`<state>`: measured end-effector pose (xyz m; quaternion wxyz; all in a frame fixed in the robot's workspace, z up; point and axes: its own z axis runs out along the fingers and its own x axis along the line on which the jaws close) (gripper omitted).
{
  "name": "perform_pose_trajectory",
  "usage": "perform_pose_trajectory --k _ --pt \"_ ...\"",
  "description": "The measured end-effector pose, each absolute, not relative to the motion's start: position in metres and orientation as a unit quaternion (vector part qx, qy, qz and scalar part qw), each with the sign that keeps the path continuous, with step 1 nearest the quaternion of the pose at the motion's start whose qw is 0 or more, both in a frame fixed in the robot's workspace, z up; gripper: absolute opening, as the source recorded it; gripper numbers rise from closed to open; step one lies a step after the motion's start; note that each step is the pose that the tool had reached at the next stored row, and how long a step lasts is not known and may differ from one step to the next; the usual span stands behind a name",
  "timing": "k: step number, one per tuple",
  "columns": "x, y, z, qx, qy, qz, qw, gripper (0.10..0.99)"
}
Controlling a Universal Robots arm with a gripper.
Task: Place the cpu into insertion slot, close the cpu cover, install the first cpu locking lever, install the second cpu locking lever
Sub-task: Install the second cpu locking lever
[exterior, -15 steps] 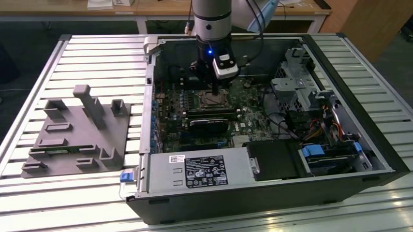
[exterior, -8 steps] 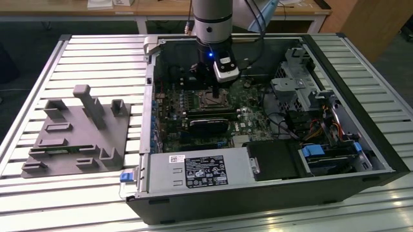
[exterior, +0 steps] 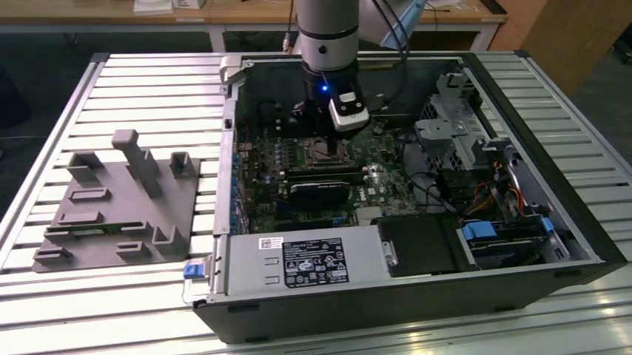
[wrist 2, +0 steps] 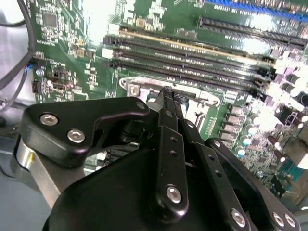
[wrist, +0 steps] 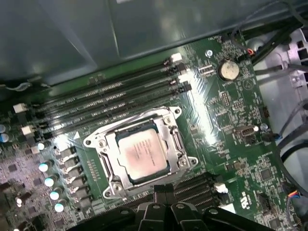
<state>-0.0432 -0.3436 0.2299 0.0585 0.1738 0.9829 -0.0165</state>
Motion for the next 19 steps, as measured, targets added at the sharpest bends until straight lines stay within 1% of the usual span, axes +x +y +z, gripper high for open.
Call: perform_pose_trajectory --k 7,19 --pt "-0.0415 -0.3499 0.2299 0.171 0.983 -0.018 0.059 0.106" --pt "-0.0456 -0.3508 0.2285 0.119 0.991 -0.021 0.061 0.106"
